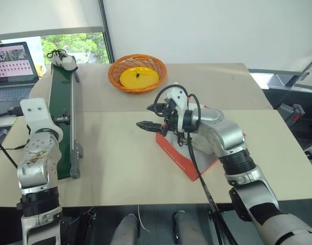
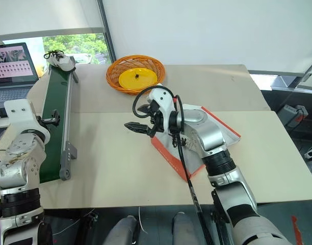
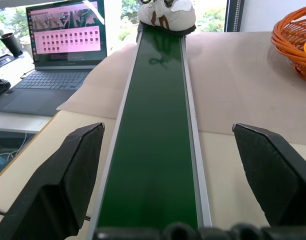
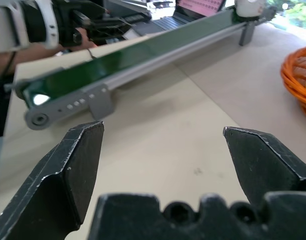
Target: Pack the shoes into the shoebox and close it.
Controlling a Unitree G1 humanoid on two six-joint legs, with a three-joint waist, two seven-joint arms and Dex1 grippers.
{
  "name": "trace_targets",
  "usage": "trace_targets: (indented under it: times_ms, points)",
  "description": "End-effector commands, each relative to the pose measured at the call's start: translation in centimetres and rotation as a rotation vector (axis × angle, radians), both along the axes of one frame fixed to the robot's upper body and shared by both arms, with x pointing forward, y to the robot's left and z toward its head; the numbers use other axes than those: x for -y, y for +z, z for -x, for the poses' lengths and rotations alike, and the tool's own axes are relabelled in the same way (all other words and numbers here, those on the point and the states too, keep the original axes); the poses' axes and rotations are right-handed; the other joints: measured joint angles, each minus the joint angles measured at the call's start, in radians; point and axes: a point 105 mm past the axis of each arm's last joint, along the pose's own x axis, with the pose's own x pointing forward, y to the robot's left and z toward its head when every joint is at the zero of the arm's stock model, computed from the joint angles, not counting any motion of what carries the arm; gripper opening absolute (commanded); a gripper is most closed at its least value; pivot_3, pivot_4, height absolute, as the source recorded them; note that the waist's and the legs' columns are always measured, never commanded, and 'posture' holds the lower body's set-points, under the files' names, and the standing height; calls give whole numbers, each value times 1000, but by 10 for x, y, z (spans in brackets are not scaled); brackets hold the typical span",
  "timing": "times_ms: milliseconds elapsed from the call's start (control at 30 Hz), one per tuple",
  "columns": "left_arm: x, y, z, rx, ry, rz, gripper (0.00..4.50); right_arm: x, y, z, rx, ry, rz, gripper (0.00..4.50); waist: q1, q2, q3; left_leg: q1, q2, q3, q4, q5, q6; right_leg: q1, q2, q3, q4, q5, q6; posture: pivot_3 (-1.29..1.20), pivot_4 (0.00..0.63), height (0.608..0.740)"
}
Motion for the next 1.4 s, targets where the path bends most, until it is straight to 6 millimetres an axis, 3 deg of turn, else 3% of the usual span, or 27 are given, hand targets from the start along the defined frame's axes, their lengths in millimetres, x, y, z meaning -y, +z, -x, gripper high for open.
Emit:
trace_targets:
  times_ms: [33, 833, 1233, 1400]
  points:
    - [0, 18, 1, 61, 0, -35, 4398, -1, 12, 2, 58, 8, -22, 4500, 0, 0, 0, 0, 0, 0, 0, 0, 0, 0, 0, 0, 0, 0, 0, 0, 150, 740]
    - [8, 16, -1, 79, -15, -6, 4398, -1, 14, -1, 52, -14, -23, 4500, 1, 0, 0, 0, 0, 0, 0, 0, 0, 0, 0, 0, 0, 0, 0, 0, 150, 740]
    - [-23, -7, 7, 103, 97, 77, 4398, -8, 13, 9, 29, 9, -41, 4500, 1, 0, 0, 1, 0, 0, 0, 0, 0, 0, 0, 0, 0, 0, 0, 0, 150, 740]
    - [-30, -13, -5, 89, 93, 123, 4398, -9, 10, 15, 13, 11, -45, 4500, 3, 0, 0, 1, 0, 0, 0, 0, 0, 1, 0, 0, 0, 0, 0, 0, 150, 740]
